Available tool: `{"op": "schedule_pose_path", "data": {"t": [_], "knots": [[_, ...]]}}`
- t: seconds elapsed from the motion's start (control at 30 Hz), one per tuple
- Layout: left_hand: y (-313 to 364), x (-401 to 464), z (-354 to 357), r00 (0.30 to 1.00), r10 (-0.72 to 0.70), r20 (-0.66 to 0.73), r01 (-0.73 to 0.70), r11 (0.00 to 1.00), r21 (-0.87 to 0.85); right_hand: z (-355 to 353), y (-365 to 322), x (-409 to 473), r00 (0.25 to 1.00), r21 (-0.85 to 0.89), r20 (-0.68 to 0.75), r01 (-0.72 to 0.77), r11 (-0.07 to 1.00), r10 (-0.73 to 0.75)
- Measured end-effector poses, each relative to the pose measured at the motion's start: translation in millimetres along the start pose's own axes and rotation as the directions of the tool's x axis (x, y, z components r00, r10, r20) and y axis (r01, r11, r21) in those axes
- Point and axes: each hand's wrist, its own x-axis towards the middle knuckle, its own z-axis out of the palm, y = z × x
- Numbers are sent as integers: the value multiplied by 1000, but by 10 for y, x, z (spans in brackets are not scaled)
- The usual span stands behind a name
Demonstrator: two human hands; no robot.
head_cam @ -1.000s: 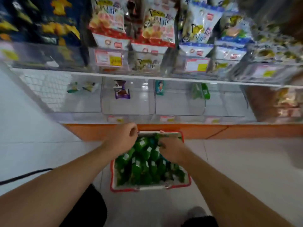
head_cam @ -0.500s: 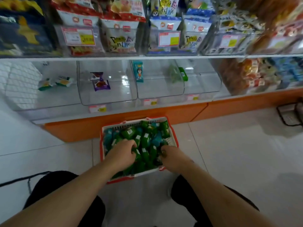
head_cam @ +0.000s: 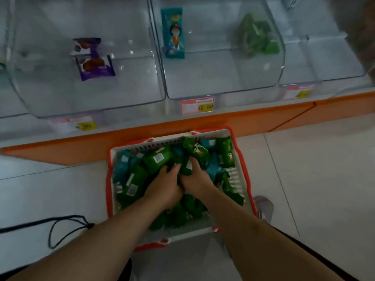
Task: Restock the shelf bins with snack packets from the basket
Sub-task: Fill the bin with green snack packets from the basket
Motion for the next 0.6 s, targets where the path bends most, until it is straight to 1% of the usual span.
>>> {"op": "schedule_pose_path", "data": {"t": [0.07,0.13,0.2,0.3,0.4,0.5,0.53,0.6], "knots": [[16,79,31,1000,-9,-8,10,998,59,41,11,109,999,24,-14,-31,999,31],[38,133,51,998,-36,-56,41,996,83,50,45,195,999,82,-6,-35,996,36],[71,127,42,990,-81,-117,83,997,13,20,83,224,1000,157,-10,-12,987,14],[137,18,-14,986,-108,-130,89,986,-143,-125,108,73,1000,289,13,-6,957,2],[232,-213,-145,985,-144,-95,110,948,-297,-361,136,-236,998,409,66,-14,913,-15],[446,-568,-419,982,-187,30,181,876,-447,-696,90,-649,990,552,131,-110,827,44],[507,-671,-503,980,-182,82,199,858,-473,-804,62,-786,986,592,156,-137,794,54],[656,-932,-686,984,-135,112,173,846,-504,-1060,4,-1114,984,639,176,-107,762,-9]]}}
